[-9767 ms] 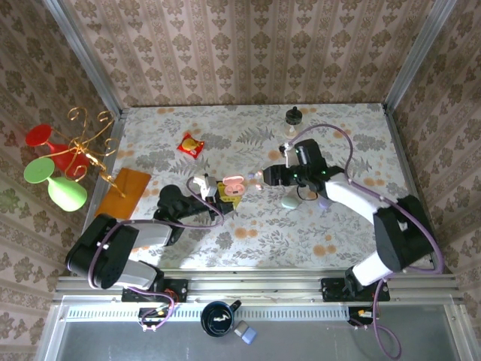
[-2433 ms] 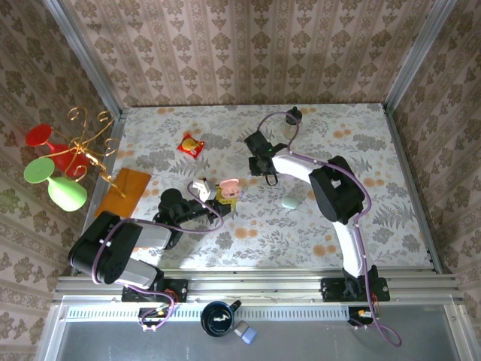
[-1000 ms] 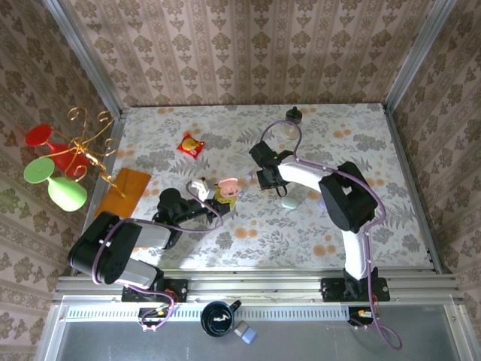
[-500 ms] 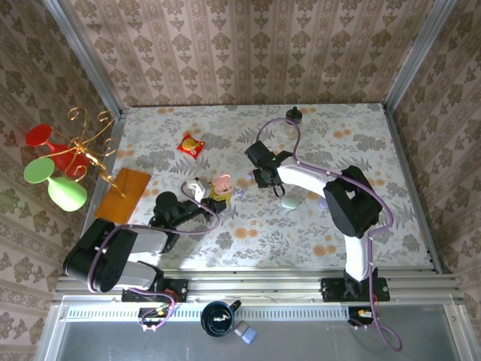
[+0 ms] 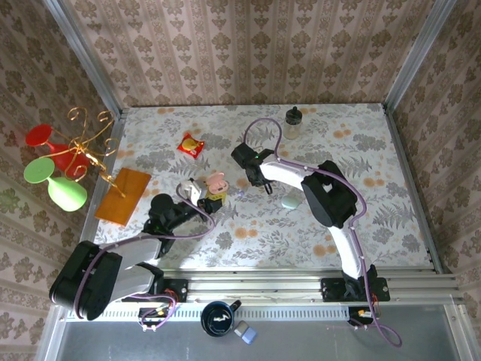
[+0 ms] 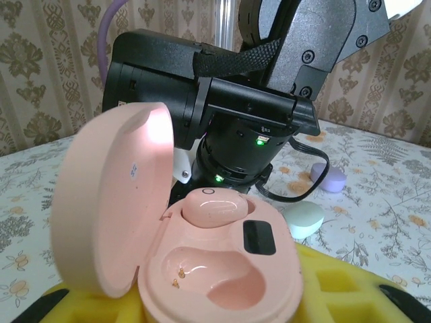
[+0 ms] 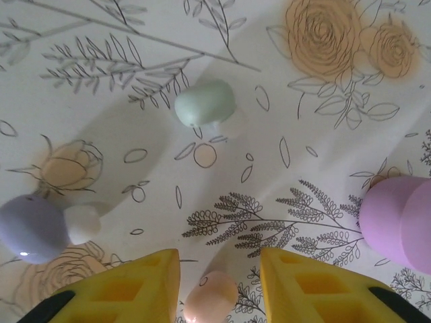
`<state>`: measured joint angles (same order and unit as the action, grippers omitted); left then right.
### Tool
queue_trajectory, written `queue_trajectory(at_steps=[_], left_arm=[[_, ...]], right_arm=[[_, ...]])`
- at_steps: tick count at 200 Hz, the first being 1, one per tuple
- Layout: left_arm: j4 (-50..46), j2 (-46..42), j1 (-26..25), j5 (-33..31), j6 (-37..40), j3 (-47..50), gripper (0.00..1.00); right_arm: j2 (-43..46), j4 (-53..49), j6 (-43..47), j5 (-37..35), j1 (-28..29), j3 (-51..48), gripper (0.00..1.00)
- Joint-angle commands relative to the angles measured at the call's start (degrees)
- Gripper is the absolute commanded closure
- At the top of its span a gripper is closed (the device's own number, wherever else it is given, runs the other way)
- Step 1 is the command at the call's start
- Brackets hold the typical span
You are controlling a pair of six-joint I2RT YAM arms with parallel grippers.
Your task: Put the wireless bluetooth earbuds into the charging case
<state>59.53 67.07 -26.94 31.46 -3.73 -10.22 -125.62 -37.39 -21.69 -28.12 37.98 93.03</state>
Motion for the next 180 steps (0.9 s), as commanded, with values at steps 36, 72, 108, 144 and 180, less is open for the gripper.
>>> queue_trajectory(at_steps=[36,72,108,144,180], left_arm=[[-1.17,-0.62,0.35,-0.01,1.78,0.39,0.68],[-0.83,-0.27,0.31,0.0,1.55,0.29,0.68],[0.25,0.43,0.31,0.35,1.3,0.29,0.68],[0.51,0.65,0.31,0.35,1.17,0.22,0.68],[1.26,1.47,0.35,0.61,1.0,0.18,0.68]], right_arm=[[-1.42,-4.35,-1.76,-2.09,0.31,1.32,0.64],[0.58,-4.02,-1.68,-2.82,0.34,-0.4,0.69],[0.34,-4.09,-1.34,-2.86,0.32,-0.43,0.72],[0.84,-4.45,-1.45,-2.69,0.34,-0.64,0.78],[2.83,-3.06,-1.41,-1.21,0.02,-2.34,0.8]])
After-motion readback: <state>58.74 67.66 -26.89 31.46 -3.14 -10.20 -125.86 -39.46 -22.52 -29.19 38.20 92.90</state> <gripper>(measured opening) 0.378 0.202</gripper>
